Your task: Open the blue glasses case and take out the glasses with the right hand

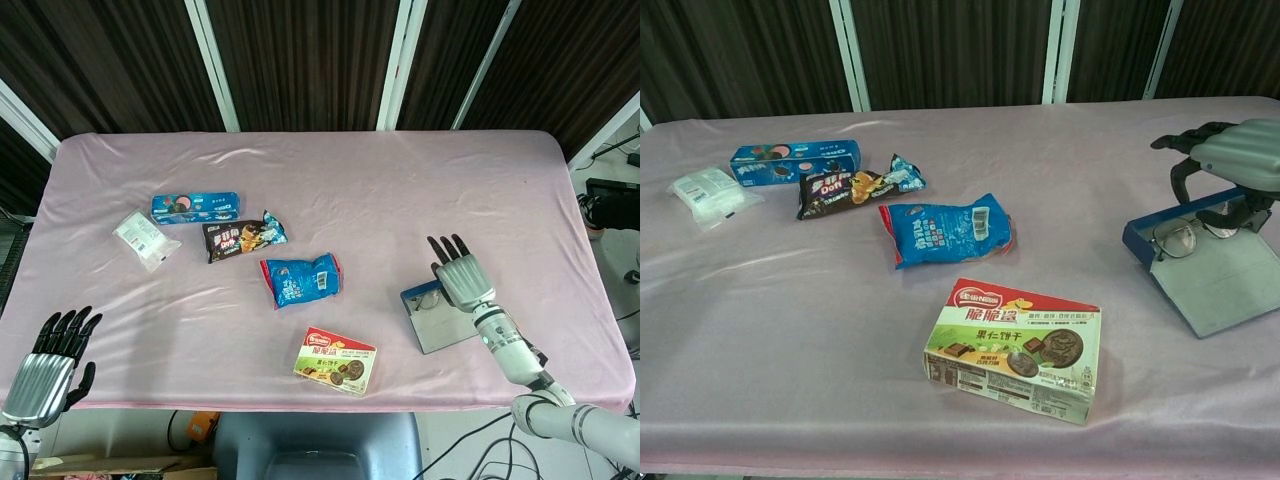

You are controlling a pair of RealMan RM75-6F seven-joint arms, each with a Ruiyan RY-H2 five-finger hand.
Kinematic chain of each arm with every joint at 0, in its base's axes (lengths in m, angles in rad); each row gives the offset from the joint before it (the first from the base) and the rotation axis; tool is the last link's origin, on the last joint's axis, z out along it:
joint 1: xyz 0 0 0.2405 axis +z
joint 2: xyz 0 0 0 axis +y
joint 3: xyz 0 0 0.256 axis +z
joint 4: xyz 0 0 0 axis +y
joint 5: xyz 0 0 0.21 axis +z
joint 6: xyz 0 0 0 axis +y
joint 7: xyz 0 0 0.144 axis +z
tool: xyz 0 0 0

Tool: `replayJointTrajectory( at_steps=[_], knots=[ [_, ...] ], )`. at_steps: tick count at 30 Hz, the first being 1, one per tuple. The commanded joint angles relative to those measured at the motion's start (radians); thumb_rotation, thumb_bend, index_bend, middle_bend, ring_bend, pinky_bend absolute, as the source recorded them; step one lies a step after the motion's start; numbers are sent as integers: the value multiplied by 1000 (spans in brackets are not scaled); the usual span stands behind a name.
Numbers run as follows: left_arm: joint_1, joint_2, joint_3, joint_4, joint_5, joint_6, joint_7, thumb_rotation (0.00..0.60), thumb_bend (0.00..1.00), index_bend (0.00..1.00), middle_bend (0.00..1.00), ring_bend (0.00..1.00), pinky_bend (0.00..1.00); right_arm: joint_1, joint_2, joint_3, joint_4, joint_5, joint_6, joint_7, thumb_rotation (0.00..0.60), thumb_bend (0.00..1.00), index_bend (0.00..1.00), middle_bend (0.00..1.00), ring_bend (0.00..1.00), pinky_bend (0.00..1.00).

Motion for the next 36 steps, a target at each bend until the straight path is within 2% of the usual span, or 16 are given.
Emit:
replayJointTrajectory(
  at_steps=[1, 16, 23, 30, 36],
  knots=[
    [0, 1, 0, 1, 1, 0, -3, 600, 535, 0, 0, 0, 0, -23, -52, -5, 40, -62, 93, -36, 600, 565, 628, 0, 0, 0],
    [2, 5, -2, 2, -2, 5, -16, 600, 533, 0, 0, 0, 0, -63, -253, -30, 307, -268, 350, -56, 600, 565, 630, 0, 0, 0],
    [2, 7, 0, 4, 1, 5, -21, 600, 533, 0, 0, 0, 0, -72, -291, -13, 362, -270, 361, -55, 600, 565, 630, 0, 0, 0],
    [1, 5, 1, 2, 2, 2, -14, 600, 533, 0, 0, 0, 0, -45, -326, 54, 436, -205, 298, -88, 600, 564, 630, 0, 0, 0],
    [1, 4, 0, 2, 0, 1, -11, 600, 533, 0, 0, 0, 0, -5, -371, 150, 550, -87, 198, -145, 600, 565, 610, 0, 0, 0]
  ],
)
